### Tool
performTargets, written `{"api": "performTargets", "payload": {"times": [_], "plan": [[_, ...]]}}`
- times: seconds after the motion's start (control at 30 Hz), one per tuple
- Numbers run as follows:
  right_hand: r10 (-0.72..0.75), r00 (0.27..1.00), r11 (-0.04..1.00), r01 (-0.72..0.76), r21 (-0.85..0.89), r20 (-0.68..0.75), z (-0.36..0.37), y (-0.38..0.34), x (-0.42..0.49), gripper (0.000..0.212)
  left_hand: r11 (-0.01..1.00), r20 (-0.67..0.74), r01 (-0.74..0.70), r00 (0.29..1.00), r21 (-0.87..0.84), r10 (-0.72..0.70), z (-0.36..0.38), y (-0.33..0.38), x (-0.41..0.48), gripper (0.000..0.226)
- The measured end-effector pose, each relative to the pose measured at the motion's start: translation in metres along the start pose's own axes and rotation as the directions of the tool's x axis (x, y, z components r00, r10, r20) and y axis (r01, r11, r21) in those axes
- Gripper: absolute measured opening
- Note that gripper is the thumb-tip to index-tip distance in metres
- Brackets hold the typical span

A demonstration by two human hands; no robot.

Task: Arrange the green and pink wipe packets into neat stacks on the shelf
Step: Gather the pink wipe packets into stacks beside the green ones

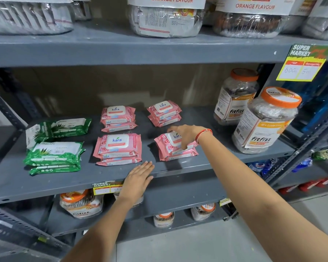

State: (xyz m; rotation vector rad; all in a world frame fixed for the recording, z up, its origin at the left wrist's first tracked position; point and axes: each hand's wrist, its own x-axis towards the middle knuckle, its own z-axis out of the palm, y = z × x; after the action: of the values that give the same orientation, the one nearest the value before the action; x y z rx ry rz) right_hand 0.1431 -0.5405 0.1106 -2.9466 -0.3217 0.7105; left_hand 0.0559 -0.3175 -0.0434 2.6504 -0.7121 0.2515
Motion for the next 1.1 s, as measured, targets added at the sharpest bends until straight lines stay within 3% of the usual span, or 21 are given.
{"api": "performTargets", "payload": {"times": [0.17, 0.27, 0.37, 0.43, 0.57, 0.7, 0.83, 1.1], "plan": [[-0.024, 0.997, 1.0, 0.023, -0.01, -0.067, 0.003, 0.006, 0.0, 0.1, 0.98, -0.04, 0.094, 0.994, -0.173, -0.103, -0.009, 0.013, 0.007, 0.055], [-0.001, 0.969, 0.98, 0.05, 0.195, -0.246, 0.014, 0.019, -0.008, 0.106, 0.936, -0.071, 0.161, 0.979, -0.315, -0.192, -0.014, 0.03, 0.022, 0.065], [0.096, 0.922, 0.903, 0.078, 0.422, -0.375, 0.037, 0.03, -0.015, 0.096, 0.847, -0.066, 0.238, 0.95, -0.476, -0.305, -0.016, 0.048, 0.045, 0.072], [0.12, 0.906, 0.87, 0.102, 0.483, -0.406, 0.053, 0.029, -0.017, 0.087, 0.781, -0.067, 0.265, 0.929, -0.566, -0.364, -0.018, 0.055, 0.059, 0.071], [0.131, 0.882, 0.857, 0.129, 0.499, -0.453, 0.066, 0.028, -0.017, 0.083, 0.79, -0.045, 0.304, 0.922, -0.532, -0.385, -0.018, 0.059, 0.074, 0.063], [0.202, 0.834, 0.77, 0.189, 0.609, -0.513, 0.081, 0.038, -0.025, 0.092, 0.764, -0.034, 0.302, 0.92, -0.57, -0.39, -0.015, 0.055, 0.074, 0.061], [0.168, 0.834, 0.782, 0.212, 0.586, -0.526, 0.103, 0.039, -0.029, 0.1, 0.771, -0.027, 0.269, 0.938, -0.578, -0.347, -0.012, 0.053, 0.073, 0.07], [0.239, 0.786, 0.791, 0.183, 0.584, -0.57, 0.101, 0.044, -0.02, 0.087, 0.816, -0.071, 0.294, 0.924, -0.498, -0.376, -0.008, 0.063, 0.083, 0.071]]}}
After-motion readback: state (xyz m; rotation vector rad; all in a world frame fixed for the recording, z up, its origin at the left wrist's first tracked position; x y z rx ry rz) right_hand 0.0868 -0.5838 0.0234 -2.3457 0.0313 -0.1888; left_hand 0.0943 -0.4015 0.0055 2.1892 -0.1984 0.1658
